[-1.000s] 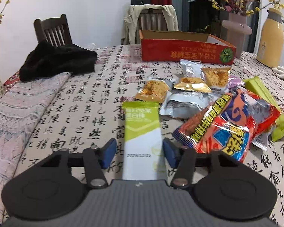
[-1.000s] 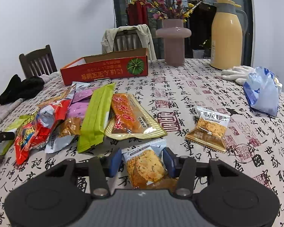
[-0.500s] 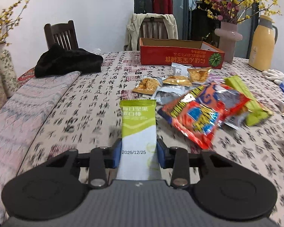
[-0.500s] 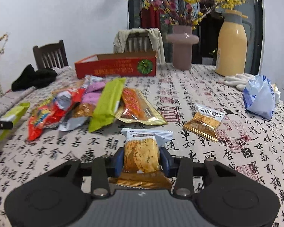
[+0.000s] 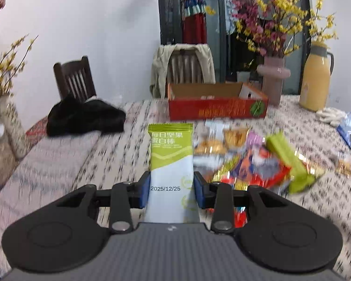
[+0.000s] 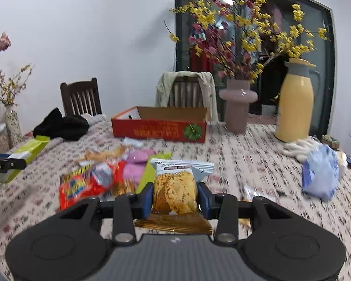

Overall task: Organize snacks
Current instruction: 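Carry both packets to the red box and open both tools inside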

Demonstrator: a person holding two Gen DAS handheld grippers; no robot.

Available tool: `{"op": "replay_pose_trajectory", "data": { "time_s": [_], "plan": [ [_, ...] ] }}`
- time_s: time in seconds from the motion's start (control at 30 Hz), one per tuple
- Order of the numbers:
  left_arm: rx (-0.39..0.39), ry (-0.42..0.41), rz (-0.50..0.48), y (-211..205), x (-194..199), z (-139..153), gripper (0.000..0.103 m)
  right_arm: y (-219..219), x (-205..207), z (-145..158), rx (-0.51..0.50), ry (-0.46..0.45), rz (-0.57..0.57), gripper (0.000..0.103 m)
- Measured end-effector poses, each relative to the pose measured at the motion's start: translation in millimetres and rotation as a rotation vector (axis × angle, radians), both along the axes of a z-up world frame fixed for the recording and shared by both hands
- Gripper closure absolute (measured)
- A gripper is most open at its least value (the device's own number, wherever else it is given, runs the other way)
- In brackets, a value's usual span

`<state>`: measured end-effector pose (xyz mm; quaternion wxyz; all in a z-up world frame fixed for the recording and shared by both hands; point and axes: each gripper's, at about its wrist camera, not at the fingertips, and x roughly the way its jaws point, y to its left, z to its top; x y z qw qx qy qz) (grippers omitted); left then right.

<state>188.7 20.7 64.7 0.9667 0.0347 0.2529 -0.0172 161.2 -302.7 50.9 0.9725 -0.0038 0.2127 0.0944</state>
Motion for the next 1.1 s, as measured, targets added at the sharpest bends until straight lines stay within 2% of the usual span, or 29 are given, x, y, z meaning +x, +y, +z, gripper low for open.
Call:
{"op": "replay_pose_trajectory", "data": {
  "time_s": [0.13,0.33,0.57,0.87,0.97,1.1],
  "plan": [
    [-0.003,-0.031,-0.018,-8.9,26.7,14.8,0.064,4.8,26.3,16.6,-0.030,-0.033,0.015,0.064],
    [-0.008,-0.021,-0.024,-15.6,82.6,26.4,0.064,8.5,80.3,33.8,-0.046,-0.061,0.025,0.064],
    [-0.010,-0.024,-0.044,-17.8,157.8,46.6,0.064,-0.1,164.4,48.8,-0.019,-0.047,0.025,0.064],
    [-0.008,-0.008,-0.033,-21.1,265.8,52.7,0.064,-10.2,283.9,53.6,0.029,0.009,0.014,0.064],
    [0.014,-0.010,-0.022,-26.1,303.6,48.3,0.064,-5.5,320.1,50.2,0.024,0.014,0.011,0.064],
    [-0.012,0.020,0.003,-27.3,356.2,44.6,0.064,7.0,373.2,44.1,0.002,0.022,0.012,0.064]
  ]
}}
